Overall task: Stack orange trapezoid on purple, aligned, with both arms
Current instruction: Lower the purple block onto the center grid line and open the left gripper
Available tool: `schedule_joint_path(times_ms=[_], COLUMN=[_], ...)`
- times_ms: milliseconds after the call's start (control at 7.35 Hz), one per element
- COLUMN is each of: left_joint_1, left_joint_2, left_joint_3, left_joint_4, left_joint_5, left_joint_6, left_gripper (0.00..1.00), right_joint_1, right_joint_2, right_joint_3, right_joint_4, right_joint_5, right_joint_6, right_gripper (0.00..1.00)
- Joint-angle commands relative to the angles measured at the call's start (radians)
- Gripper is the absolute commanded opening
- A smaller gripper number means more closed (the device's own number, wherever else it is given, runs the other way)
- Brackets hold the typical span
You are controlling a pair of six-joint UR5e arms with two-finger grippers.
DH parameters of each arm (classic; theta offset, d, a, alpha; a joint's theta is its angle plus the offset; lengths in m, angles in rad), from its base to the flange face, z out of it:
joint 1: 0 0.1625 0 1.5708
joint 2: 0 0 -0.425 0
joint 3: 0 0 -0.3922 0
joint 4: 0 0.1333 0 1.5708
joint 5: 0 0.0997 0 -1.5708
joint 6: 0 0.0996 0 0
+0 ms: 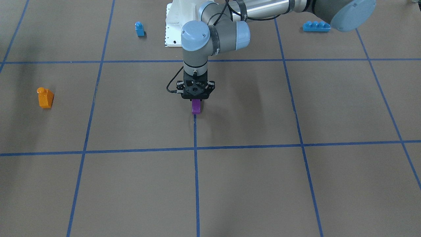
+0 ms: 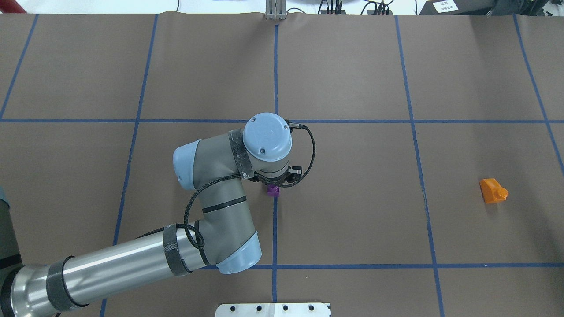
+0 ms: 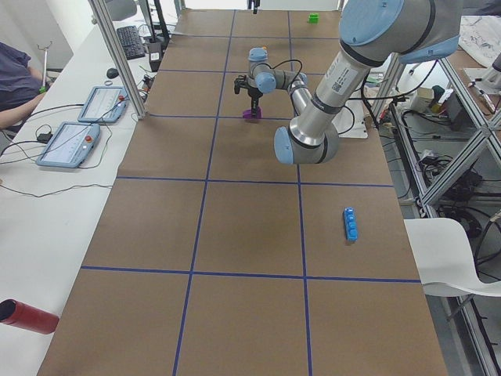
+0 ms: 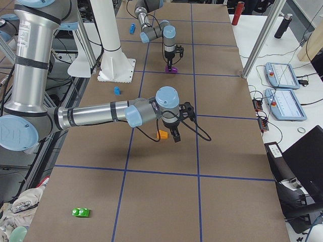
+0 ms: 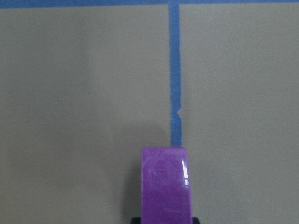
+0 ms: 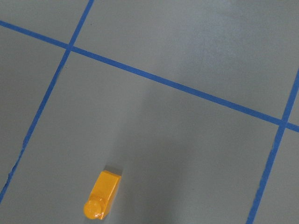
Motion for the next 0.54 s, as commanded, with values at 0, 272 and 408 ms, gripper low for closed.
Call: schedule_joint_path(times_ms=[0,272,408], left_joint_1=[0.002,0.006,0.011], left_joint_2=[-0.001,-0.001,-0.001], left_joint_3=[0.007,0.013,0.013], left_joint_4=[-0.002,-0.002,-0.002], left_joint_5=[0.001,-0.001,-0.001], left_joint_6=[0.0,0.0,0.001], left_gripper=[0.13,0.34,0.47], right_joint_1=[0.0,0.0,0.0], right_joint_2=[0.0,0.0,0.0], right_joint_3=[-0.003,-0.003,-0.003], right_joint_4=[0.0,0.0,0.0], right_joint_5=[0.0,-0.001,-0.001], right_joint_6=[0.0,0.0,0.0], right_gripper=[1.0,1.0,1.0])
